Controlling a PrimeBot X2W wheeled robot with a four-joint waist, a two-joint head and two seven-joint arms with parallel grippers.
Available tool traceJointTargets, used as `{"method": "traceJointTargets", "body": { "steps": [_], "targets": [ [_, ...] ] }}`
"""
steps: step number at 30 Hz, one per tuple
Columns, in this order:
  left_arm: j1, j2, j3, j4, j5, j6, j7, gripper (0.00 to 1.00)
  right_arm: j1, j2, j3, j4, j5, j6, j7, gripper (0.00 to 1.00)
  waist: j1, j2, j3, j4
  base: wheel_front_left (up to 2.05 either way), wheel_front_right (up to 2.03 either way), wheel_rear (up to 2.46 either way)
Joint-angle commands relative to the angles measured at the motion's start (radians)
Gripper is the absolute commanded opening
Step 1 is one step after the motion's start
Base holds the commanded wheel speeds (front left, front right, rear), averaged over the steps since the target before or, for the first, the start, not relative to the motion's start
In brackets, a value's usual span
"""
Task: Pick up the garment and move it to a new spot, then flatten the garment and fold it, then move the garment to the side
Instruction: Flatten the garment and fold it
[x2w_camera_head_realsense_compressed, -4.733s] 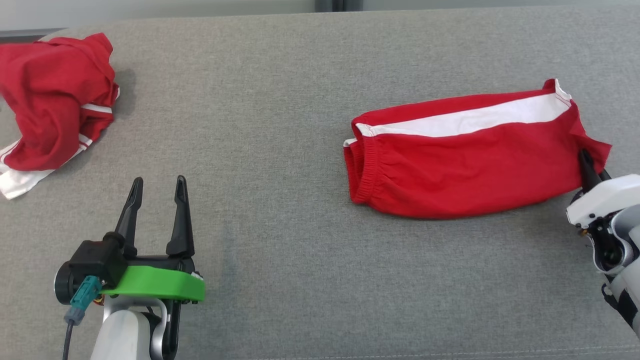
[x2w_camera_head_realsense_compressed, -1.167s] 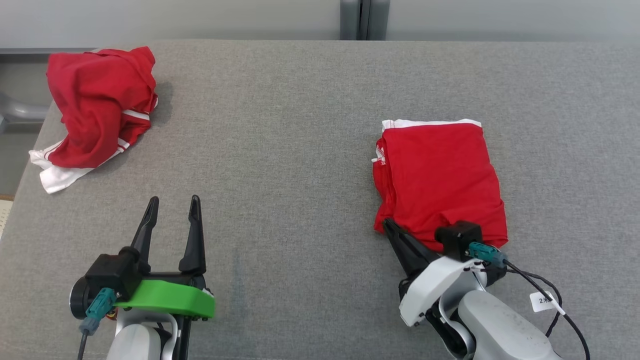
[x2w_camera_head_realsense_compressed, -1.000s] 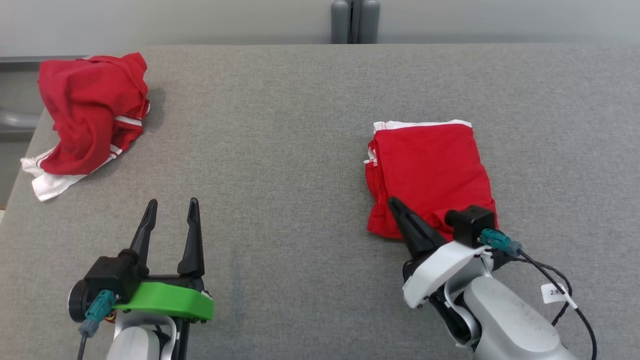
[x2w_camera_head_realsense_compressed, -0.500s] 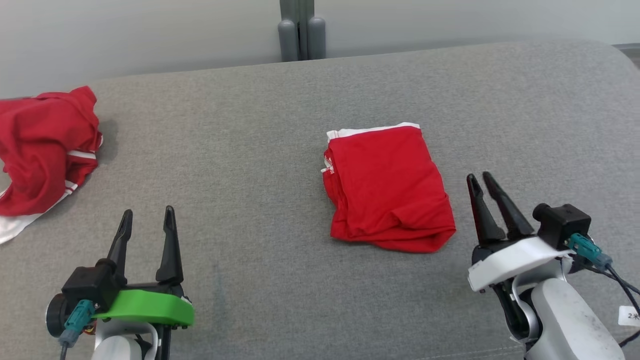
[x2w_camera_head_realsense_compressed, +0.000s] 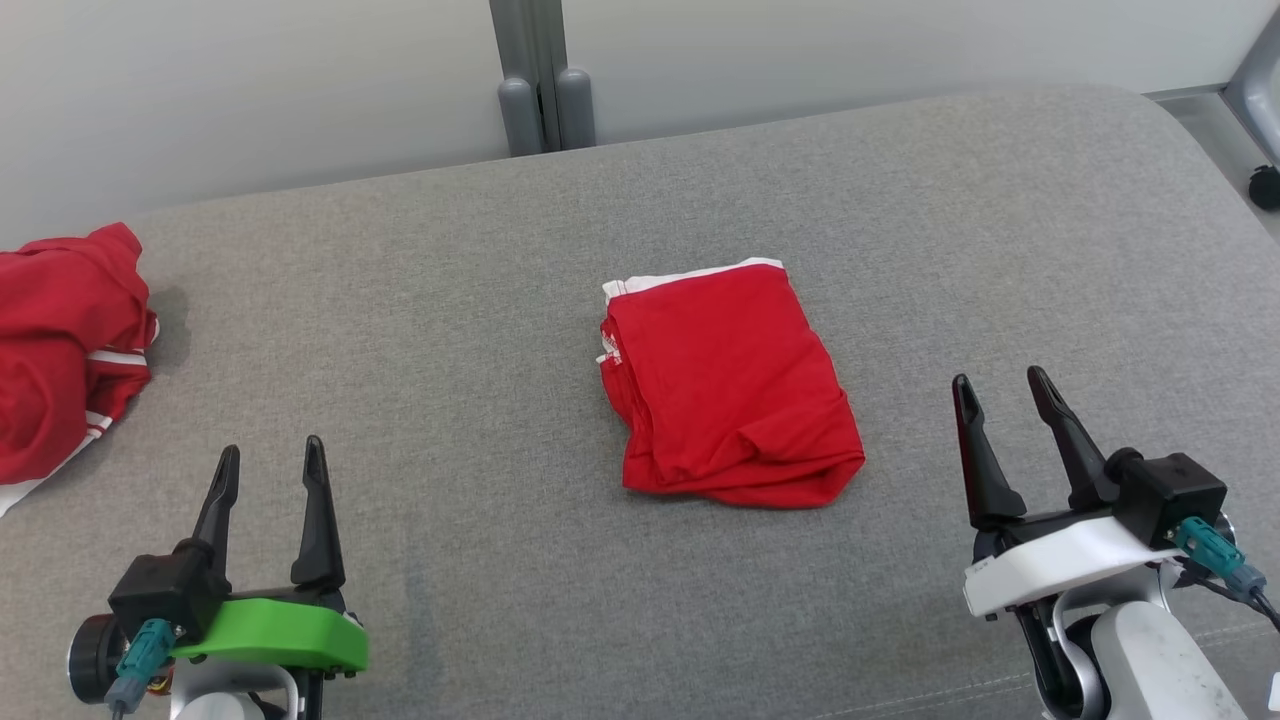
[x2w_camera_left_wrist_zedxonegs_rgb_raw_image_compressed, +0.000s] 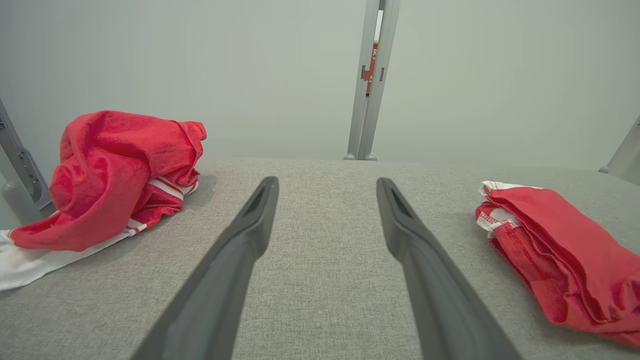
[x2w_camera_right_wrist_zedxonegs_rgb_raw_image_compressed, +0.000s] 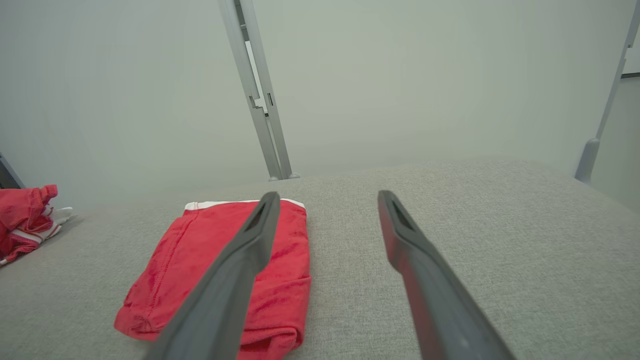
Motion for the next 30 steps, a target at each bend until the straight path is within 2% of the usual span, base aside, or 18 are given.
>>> {"method": "traceJointTargets", "body": {
  "steps": [1,9,21,30],
  "targets": [
    [0.015,0.002,0.005,0.007,0.007,0.004,0.000,1.00,0.018,0.003,-0.005,-0.017,-0.011,-0.001,-0.003,1.00,0.0000,0.0000,-0.003,0.002,0.00,0.00,0.00],
    [0.020,0.001,0.013,0.021,0.024,0.014,0.000,1.00,0.070,0.016,-0.014,-0.063,-0.037,-0.001,-0.003,1.00,0.0000,0.0000,-0.020,0.022,0.00,0.00,0.00],
    [0.036,0.016,0.015,0.019,0.040,0.032,0.000,1.00,0.094,0.020,-0.003,-0.071,-0.054,-0.001,-0.003,1.00,0.0000,0.0000,-0.037,0.041,0.00,0.00,0.00],
    [0.040,0.028,0.005,-0.004,0.019,0.024,0.027,1.00,0.098,0.022,-0.004,-0.054,-0.050,-0.001,-0.003,1.00,0.0000,0.0000,-0.043,0.046,0.00,0.00,0.00]
  ]
}}
